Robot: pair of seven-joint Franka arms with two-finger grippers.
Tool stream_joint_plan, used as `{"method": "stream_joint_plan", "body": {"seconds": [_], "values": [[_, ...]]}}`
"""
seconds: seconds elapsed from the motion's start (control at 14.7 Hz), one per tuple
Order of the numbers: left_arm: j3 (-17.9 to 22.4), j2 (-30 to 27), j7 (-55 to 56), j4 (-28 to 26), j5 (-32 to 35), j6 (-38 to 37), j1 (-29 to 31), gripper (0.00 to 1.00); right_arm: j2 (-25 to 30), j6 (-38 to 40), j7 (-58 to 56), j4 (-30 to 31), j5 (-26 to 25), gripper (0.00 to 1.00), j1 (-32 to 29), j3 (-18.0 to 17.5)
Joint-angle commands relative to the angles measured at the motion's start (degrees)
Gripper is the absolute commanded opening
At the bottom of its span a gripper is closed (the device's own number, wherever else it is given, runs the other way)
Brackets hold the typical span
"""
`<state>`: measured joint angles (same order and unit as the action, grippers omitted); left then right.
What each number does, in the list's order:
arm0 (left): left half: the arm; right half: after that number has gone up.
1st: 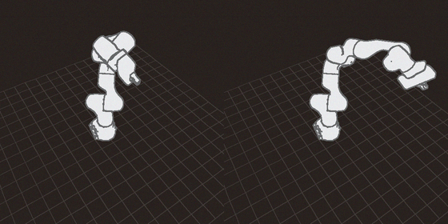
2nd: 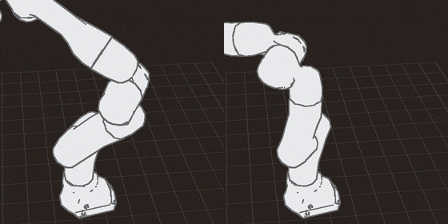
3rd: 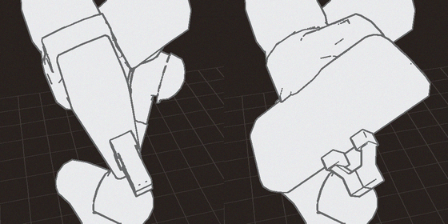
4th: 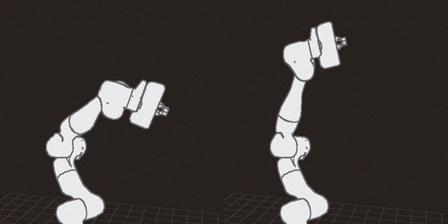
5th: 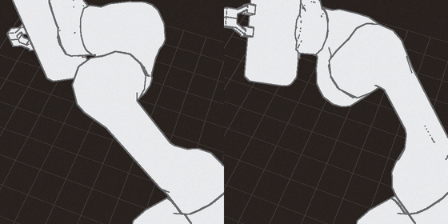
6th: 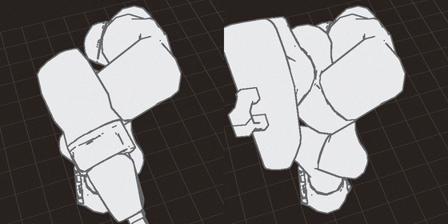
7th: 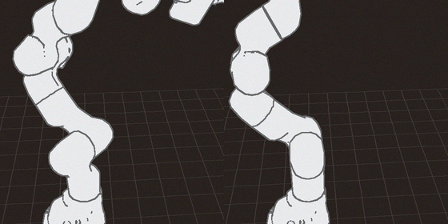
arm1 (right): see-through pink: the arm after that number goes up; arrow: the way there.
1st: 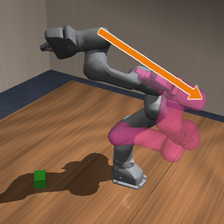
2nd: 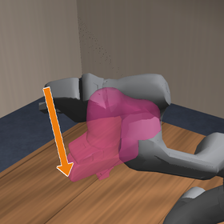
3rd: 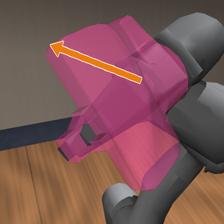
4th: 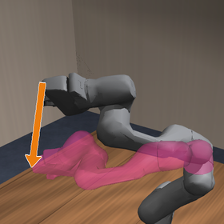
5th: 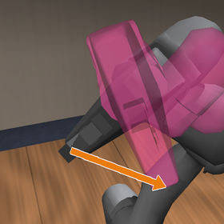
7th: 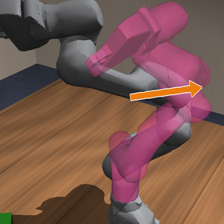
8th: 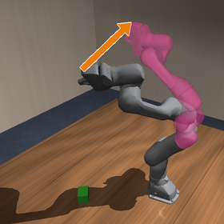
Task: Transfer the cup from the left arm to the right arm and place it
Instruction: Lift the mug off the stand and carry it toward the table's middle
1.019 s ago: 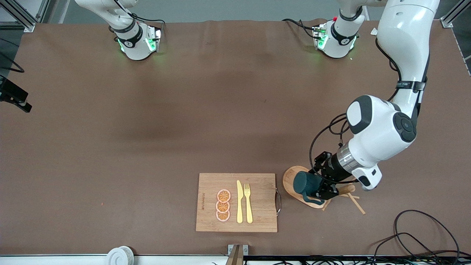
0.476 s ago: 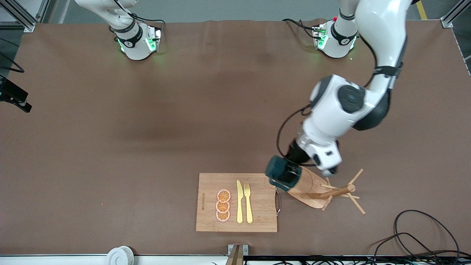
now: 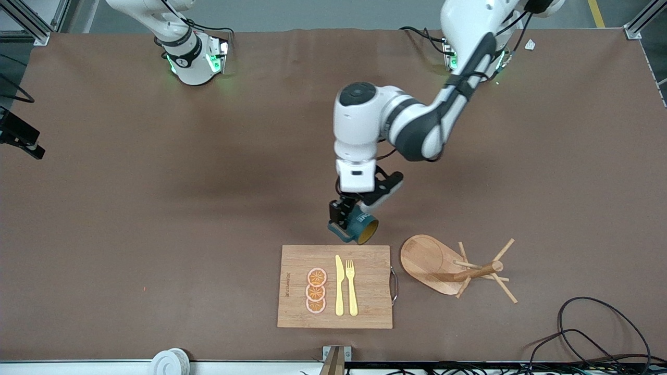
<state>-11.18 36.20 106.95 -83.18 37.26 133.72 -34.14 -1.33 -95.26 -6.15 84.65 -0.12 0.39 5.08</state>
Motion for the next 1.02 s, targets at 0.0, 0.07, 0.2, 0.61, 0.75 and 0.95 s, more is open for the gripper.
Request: {"method": "stream_joint_plan", "body": {"seconds": [0.0, 0.07, 0.2, 0.61, 0.75, 0.95], "values": [[0.81, 3.6, 7.44, 0.65, 14.79, -0.39, -4.34, 0.64, -0.16, 0.07, -0.01, -0.54, -0.93, 1.0, -0.74, -0.68], [0.9, 4.75, 10.96, 0.57, 21.12, -0.65, -5.31, 0.64, -0.16, 0.07, -0.01, -0.54, -0.93, 1.0, -0.74, -0.68], [0.9, 7.56, 18.52, 0.56, 33.61, -3.71, -7.86, 0.64, -0.16, 0.07, -0.01, -0.54, -0.93, 1.0, -0.74, -0.68], [0.9, 15.38, 29.25, 0.39, 54.37, -17.07, -16.2, 0.64, -0.16, 0.07, -0.01, -0.54, -1.02, 1.0, -0.83, -0.68], [0.81, 19.15, 32.08, 0.48, 60.01, -22.33, -18.58, 0.64, -0.16, 0.07, -0.01, -0.54, -0.93, 1.0, -0.74, -0.68], [0.81, 23.64, 34.63, 0.48, 64.06, -29.46, -22.36, 0.62, -0.16, 0.16, -0.09, -0.54, -1.02, 1.0, -0.74, -0.68]]}}
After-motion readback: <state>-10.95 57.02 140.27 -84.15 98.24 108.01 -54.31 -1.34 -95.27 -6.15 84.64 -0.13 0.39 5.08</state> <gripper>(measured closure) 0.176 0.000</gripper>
